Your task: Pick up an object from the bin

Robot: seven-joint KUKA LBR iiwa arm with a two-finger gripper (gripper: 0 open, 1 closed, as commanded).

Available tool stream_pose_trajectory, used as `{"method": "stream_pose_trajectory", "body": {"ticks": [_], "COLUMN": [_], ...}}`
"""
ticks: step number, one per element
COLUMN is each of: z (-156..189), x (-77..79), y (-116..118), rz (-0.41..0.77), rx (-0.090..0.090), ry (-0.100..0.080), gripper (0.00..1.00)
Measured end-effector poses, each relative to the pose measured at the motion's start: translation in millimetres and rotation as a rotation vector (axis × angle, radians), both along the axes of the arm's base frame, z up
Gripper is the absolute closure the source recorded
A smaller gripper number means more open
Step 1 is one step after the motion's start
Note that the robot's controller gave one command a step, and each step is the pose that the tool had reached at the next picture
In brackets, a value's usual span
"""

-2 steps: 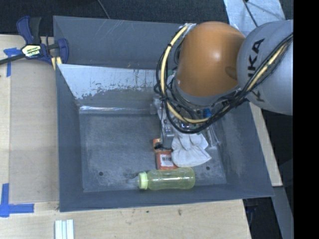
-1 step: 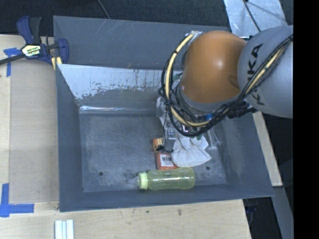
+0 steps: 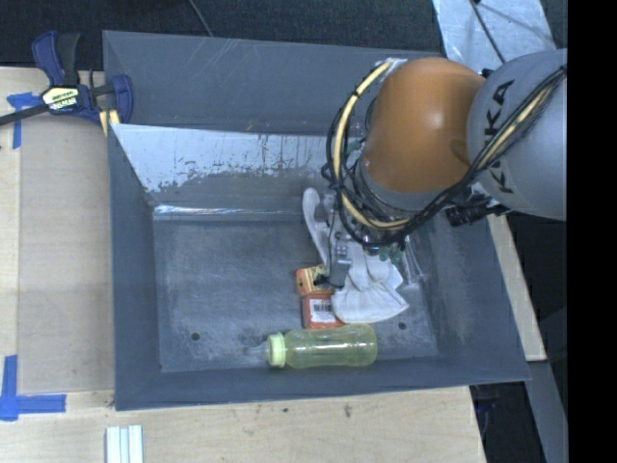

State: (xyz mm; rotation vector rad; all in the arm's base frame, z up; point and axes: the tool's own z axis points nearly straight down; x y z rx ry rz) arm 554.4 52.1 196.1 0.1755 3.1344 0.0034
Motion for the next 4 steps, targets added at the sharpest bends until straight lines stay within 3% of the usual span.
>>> {"method": "stream_pose_trajectory", "body": {"ticks": [1,2,3,4], "z": [-39,-85,-106,-106], "x": [1.3,-5.6,0.5,0.6], "y": [-25,-36,-40,-40], "rz": [0.099,0.117,-0.015,-0.015], "rx": [-0.003,-0.002,0.0,0.0], "ry": [-0.003,-0.002,-0.005,-0.005], "gripper": [0.0,0.0,1.0,1.0]}}
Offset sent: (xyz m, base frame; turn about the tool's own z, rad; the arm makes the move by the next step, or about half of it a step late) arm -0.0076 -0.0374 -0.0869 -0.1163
